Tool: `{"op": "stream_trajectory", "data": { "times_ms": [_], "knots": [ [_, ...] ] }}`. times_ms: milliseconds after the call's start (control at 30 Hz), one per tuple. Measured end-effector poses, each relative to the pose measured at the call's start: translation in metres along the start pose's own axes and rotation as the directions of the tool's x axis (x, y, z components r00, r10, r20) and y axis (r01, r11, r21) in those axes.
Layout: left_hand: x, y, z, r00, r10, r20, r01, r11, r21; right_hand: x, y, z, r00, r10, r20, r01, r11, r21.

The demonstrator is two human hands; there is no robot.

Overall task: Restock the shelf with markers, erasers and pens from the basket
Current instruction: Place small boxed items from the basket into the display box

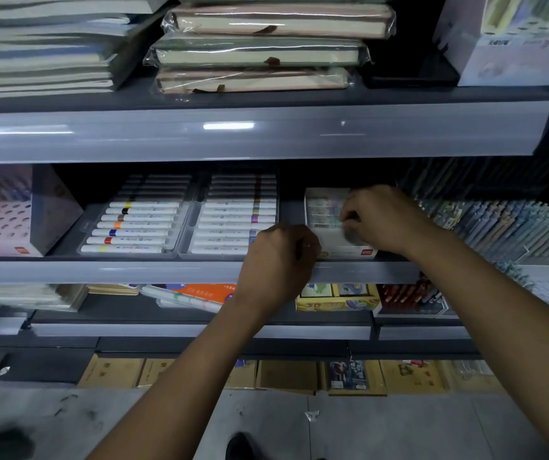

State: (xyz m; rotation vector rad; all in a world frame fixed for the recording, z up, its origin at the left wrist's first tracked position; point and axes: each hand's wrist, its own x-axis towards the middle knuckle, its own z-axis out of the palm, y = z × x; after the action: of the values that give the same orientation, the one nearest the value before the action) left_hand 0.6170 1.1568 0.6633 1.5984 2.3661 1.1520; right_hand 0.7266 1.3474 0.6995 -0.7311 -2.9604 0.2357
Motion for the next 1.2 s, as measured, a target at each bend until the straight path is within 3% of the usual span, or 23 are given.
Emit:
{"op": "stream_trajectory", "data": {
  "times_ms": [100, 267, 500, 833, 967, 1200],
  "knots": [
    [-0.007, 0.004, -0.003, 1.0, -0.005, -0.028, 0.006, 1.0, 0.013, -0.004, -0.002, 0.001, 1.0, -0.017, -0.02, 0.016, 0.999, -0.029],
    [-0.028, 0.003, -0.02, 0.995, -0.043, -0.092, 0.048, 0.997, 0.054, -0.015, -0.024, 0.004, 0.971, -0.028, -0.237, 0.032, 0.999, 0.013],
    [-0.074, -0.032, -0.068, 0.969, -0.168, -0.184, 0.203, 0.96, 0.193, -0.03, -0.108, 0.023, 0.927, -0.081, -0.367, 0.116, 0.991, 0.074],
    [-0.209, -0.131, -0.194, 0.877, -0.374, -0.302, 0.452, 0.856, 0.25, -0.046, -0.305, 0.085, 0.934, -0.195, -0.299, 0.264, 0.941, 0.213],
    [-0.287, -0.185, -0.258, 0.799, -0.472, -0.372, 0.578, 0.775, 0.256, -0.042, -0.416, 0.123, 0.932, -0.31, -0.19, 0.35, 0.904, 0.244],
    [-0.422, -0.268, -0.35, 0.584, -0.654, -0.481, 0.798, 0.571, 0.191, -0.039, -0.59, 0.18, 0.864, -0.502, -0.014, 0.488, 0.833, 0.261]
  ]
}}
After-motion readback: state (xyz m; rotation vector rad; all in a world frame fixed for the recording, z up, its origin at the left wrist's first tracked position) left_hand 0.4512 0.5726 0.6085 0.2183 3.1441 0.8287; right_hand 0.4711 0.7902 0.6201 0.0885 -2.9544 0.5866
